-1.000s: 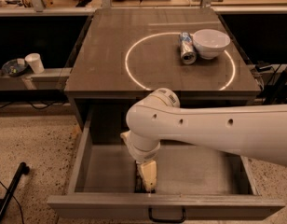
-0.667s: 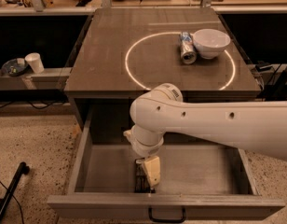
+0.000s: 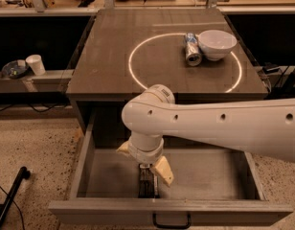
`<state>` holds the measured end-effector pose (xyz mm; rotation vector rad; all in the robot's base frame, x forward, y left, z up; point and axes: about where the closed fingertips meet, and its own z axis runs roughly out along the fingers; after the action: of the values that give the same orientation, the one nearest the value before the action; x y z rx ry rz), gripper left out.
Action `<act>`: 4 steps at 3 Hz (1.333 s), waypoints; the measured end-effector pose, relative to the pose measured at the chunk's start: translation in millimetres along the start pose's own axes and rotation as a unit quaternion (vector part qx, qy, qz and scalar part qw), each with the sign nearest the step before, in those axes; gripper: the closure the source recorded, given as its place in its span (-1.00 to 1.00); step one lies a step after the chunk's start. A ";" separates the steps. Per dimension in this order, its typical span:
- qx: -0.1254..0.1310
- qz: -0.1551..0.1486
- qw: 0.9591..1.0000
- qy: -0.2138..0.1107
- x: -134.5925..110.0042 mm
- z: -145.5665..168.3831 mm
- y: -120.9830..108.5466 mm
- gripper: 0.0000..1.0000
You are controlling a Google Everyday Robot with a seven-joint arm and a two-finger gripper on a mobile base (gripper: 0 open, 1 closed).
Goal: Pick rxbar chocolate from top drawer and place on counter
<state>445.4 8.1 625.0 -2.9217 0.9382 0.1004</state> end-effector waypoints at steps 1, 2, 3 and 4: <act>0.000 -0.018 1.000 -0.001 0.7 0.4 0.4 -1.00; -0.023 -0.058 0.998 -0.011 3.5 8.9 1.9 -1.00; -0.034 -0.138 0.990 -0.014 4.3 15.7 5.9 -1.00; -0.028 -0.218 0.975 -0.014 3.5 17.7 9.4 -1.00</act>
Offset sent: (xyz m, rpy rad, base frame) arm 0.0058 -0.0068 -0.0238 -0.0583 0.0983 0.2797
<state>442.0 0.0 606.6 -3.0865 0.2752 0.1438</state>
